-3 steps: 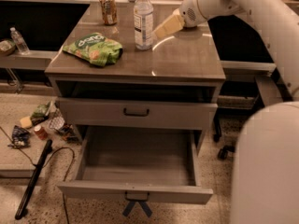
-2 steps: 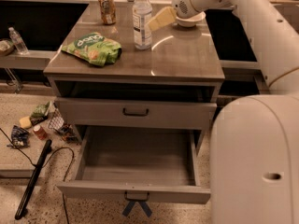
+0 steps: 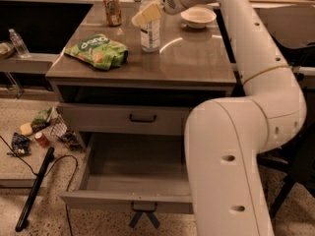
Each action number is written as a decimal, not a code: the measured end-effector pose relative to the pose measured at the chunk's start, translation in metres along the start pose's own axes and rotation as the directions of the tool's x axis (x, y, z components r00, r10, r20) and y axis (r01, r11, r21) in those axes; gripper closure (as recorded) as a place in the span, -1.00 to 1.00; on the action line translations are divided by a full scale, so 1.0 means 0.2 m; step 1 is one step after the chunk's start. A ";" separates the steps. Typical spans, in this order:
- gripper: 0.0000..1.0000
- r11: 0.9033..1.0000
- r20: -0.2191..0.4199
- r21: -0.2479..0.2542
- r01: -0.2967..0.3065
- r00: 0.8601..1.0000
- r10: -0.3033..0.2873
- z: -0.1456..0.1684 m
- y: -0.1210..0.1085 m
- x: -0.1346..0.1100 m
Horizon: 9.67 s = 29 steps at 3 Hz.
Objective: Place blue plastic bottle into middle drawer
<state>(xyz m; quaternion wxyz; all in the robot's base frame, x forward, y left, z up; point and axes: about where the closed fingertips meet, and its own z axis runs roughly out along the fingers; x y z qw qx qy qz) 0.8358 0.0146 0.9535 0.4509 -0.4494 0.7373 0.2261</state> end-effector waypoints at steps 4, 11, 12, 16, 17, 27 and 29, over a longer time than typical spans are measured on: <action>1.00 0.991 -0.031 0.105 -0.077 0.996 0.081 -0.55 -0.12 0.09; 1.00 0.884 0.304 0.272 -0.380 0.906 0.296 -0.95 1.25 0.31; 1.00 0.890 0.221 0.269 -0.369 0.923 0.316 -0.71 1.34 0.54; 1.00 0.786 0.137 0.255 -0.563 0.826 0.547 0.17 1.70 1.80; 1.00 0.752 0.302 0.349 -0.559 0.827 0.474 0.29 1.38 1.83; -1.00 0.683 0.305 0.519 -0.513 0.858 0.413 -0.01 1.22 2.18; -1.00 0.571 0.149 0.761 -0.309 0.939 0.309 -1.24 0.77 1.95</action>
Offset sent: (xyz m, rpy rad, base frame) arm 0.0156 -0.0108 0.0139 -0.0058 -0.0023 0.0681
